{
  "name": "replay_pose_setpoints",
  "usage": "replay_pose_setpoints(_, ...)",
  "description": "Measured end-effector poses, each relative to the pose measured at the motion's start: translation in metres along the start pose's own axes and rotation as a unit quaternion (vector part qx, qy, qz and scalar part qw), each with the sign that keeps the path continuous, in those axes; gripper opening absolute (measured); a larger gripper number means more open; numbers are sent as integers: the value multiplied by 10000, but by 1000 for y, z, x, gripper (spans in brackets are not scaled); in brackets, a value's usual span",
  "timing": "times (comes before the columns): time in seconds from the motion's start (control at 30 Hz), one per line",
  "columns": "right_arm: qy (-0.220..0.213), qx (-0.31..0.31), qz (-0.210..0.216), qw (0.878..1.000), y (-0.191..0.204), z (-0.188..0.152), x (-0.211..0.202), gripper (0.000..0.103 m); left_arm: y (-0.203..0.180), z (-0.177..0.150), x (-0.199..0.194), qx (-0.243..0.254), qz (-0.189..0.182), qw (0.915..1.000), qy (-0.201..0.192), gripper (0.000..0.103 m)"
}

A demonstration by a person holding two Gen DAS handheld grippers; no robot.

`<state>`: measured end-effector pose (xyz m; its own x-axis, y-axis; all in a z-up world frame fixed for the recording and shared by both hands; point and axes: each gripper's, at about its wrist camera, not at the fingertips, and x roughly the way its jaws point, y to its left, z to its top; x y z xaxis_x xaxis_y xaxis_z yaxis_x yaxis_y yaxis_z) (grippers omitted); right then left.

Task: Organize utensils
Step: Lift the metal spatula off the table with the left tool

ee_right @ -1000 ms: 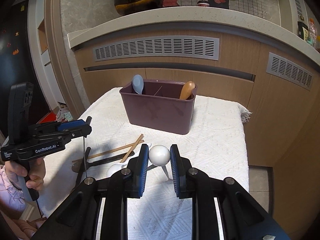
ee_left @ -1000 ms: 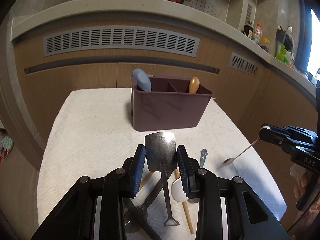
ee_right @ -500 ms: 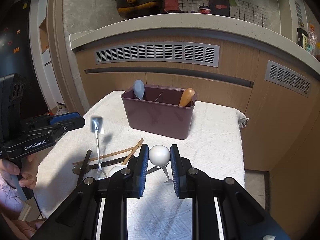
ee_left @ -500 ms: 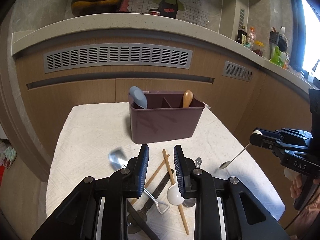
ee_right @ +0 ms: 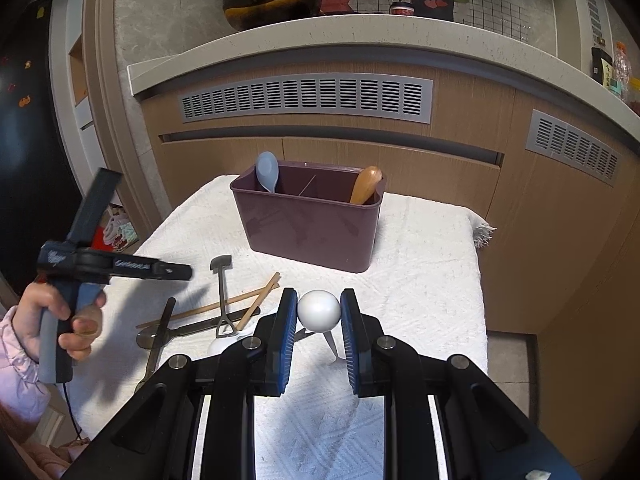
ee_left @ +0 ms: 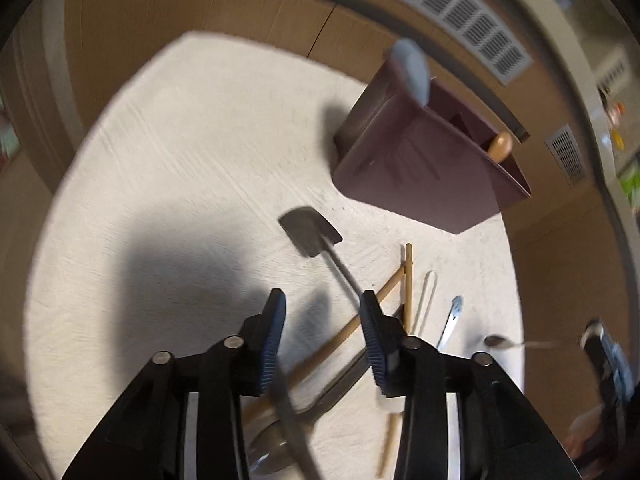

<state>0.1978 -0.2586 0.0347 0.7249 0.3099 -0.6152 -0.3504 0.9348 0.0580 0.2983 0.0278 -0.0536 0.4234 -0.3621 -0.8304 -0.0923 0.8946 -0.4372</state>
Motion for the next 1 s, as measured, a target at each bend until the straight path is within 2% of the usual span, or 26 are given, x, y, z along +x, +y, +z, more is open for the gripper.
replay_pose_setpoints(0.07, -29, -24, -21, 10000, 1, 0, -1, 19, 4, 14, 17, -383, -73, 9988, 307, 41)
replay_pose_setpoints(0.13, -45, -33, -43, 10000, 0, 0, -1, 19, 4, 27, 26, -608, 164, 9972, 405, 41)
replay_pose_setpoints(0.23, -48, -41, -35, 10000, 1, -1, 0, 19, -2, 41, 39, -692, 447, 9945, 640, 45)
replay_pose_setpoints(0.33, -50, -76, -45, 9999, 1, -1, 1, 19, -20, 52, 50, -525, 696, 9923, 881, 53)
replay_pose_setpoints(0.4, -59, -76, -70, 9999, 1, -1, 2, 19, -29, 56, 58, -453, 829, 9907, 977, 54)
replay_pose_setpoints(0.5, -91, -84, -114, 9999, 1, 0, 2, 19, -43, 57, 65, -149, 1189, 9887, 902, 55)
replay_pose_setpoints(0.57, -109, -82, -131, 9998, 1, -1, 0, 19, -55, 50, 68, 326, 1394, 9868, 755, 52)
replay_pose_setpoints(0.6, -126, -74, -131, 9998, 1, -1, -1, 19, -60, 47, 69, 525, 1485, 9852, 671, 49)
replay_pose_setpoints(0.63, -142, -73, -126, 9998, 1, -1, -2, 19, -63, 40, 67, 743, 1625, 9827, 492, 40)
replay_pose_setpoints(0.67, -151, -75, -120, 9998, 1, -1, -2, 19, -64, 35, 66, 851, 1635, 9822, 364, 39)
replay_pose_setpoints(0.77, -183, -47, -101, 9998, -1, -2, -3, 19, -60, 11, 53, 1061, 1362, 9849, -148, 35)
replay_pose_setpoints(0.87, -205, -41, -52, 9998, -3, -3, -6, 19, -51, -18, 30, 1096, 896, 9875, -689, 34)
replay_pose_setpoints(1.0, -176, -49, 74, 9998, -4, -4, -8, 19, -57, -58, -14, 1400, 591, 9752, -1609, 34)
